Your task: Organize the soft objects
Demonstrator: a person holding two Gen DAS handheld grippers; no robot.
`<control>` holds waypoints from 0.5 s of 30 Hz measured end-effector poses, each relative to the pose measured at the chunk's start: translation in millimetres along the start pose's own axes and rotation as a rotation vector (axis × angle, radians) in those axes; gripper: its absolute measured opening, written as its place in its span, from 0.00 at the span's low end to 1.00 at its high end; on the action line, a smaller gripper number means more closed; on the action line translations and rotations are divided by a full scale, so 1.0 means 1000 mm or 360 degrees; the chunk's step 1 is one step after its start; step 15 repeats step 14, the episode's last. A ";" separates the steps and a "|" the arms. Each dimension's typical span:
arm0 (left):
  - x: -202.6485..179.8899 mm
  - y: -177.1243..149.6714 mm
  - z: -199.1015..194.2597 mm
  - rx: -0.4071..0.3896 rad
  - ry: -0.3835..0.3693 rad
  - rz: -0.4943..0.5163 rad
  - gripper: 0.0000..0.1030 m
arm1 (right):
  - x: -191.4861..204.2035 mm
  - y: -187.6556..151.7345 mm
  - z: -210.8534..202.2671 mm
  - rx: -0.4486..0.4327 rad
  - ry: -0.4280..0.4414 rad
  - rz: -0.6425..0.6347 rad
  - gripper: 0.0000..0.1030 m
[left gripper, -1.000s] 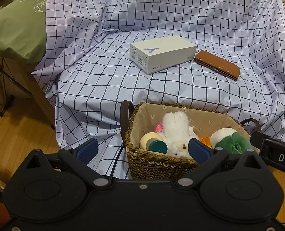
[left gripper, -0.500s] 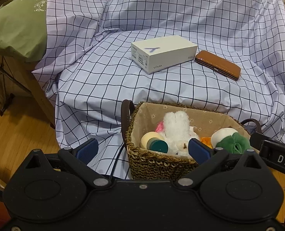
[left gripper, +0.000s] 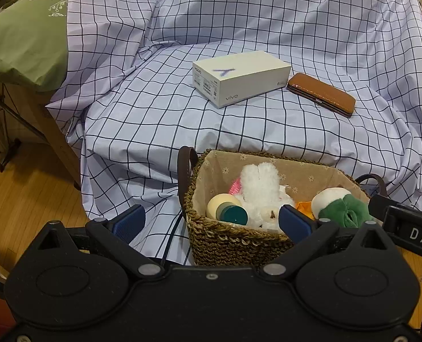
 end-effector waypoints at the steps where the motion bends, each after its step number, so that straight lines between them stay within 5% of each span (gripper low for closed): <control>1: 0.000 0.000 0.000 0.0000 -0.0001 0.0000 0.95 | 0.000 0.000 0.000 0.0000 0.0000 0.0000 0.96; 15: 0.000 0.000 0.000 0.0002 0.0008 0.0004 0.95 | 0.000 -0.001 0.001 0.0004 0.0000 0.0001 0.96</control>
Point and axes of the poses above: each gripper's, at about its wrist camera, not at the fingertips, and z roughly the way its jaws point, x to its left, y to its top, the point moved 2 cm from there along z, roughly the way its jaws point, and after that the axes turned 11 degrees about x, right-handed, at the moved point
